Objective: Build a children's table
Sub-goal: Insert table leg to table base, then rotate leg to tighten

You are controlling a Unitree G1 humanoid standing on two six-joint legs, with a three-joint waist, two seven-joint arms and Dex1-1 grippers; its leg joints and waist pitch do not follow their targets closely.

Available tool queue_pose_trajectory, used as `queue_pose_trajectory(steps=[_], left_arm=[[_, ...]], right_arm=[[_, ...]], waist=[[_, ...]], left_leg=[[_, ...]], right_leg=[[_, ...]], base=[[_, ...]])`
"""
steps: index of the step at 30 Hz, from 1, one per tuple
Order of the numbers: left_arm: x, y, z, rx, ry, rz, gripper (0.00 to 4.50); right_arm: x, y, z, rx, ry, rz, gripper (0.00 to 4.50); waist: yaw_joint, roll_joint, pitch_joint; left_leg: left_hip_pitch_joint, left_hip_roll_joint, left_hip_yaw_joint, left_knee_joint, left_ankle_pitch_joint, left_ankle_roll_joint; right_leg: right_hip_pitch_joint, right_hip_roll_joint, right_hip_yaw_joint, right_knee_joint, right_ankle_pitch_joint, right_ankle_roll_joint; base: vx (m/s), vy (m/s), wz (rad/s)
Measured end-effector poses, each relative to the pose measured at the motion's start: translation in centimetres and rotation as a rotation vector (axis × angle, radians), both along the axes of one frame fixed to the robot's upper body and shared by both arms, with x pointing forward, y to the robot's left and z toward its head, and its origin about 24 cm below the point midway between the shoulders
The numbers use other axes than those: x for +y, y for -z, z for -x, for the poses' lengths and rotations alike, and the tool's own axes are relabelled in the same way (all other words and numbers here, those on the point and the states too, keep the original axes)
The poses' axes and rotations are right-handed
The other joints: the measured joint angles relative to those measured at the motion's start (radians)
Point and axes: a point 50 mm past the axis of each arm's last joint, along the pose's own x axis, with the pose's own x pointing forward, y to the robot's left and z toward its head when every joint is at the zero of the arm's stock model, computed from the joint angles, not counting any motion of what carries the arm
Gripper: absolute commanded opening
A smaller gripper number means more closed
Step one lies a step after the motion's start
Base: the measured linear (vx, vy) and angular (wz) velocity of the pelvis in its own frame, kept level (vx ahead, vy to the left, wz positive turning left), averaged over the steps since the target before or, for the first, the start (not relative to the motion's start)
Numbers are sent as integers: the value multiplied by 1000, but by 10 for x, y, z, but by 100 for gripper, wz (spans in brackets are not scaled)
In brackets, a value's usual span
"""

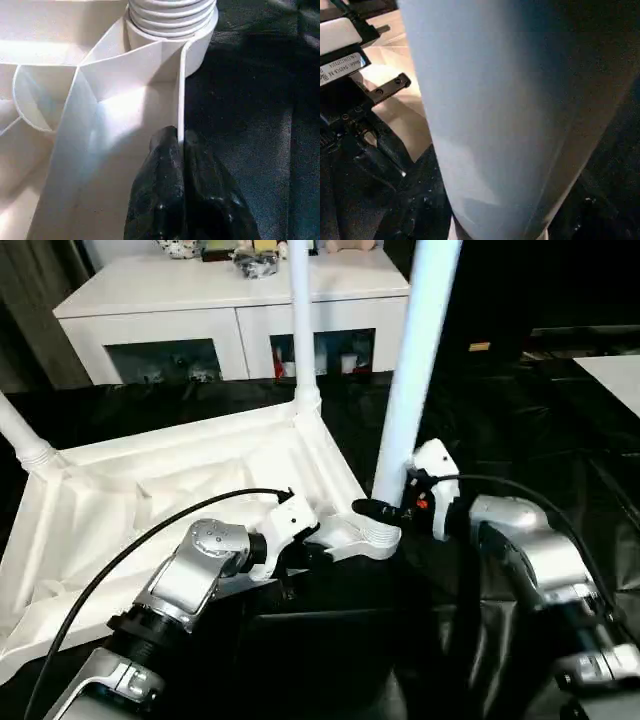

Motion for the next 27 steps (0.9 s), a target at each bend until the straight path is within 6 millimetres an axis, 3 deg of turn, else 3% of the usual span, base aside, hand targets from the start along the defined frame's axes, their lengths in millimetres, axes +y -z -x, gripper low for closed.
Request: queue_pose_trajectory(steps=[12, 15, 17, 21, 27], left_arm=[[13, 5, -4, 18, -9, -17, 0], [18, 8, -10, 39, -87, -27, 0], [12, 11, -12, 44, -136, -23, 0], [-7, 13, -21, 53, -231, -28, 0], [-42, 14, -31, 63, -312, -42, 0]], right_arm=[[12, 8, -1, 5, 42, -19, 187], [24, 16, -8, 12, 180, -62, 187], [26, 20, -14, 28, 269, -74, 187], [28, 23, -28, 39, 442, -62, 186], [38, 26, -43, 18, 609, 33, 186]], waist=[[-10, -4, -6], [-19, -11, -9], [-24, -11, -8], [-36, -11, -8], [-52, -13, -3]], left_leg=[[5, 0, 0, -5, 0, -1], [19, 0, -2, -8, -1, -3], [27, 0, -4, -10, -3, -6], [30, -2, -8, -12, -3, -5], [33, -2, -14, -15, -4, -4]], right_leg=[[4, 1, 0, 0, 0, 0], [12, 1, -2, -2, -5, 8], [17, 1, -4, -13, -6, 9], [20, -1, -10, -33, -7, 10], [38, -4, -26, -69, -13, 12]], base=[[0, 0, 0], [0, 0, 0], [-35, 14, -9], [-29, 24, -5], [-27, 35, -4]])
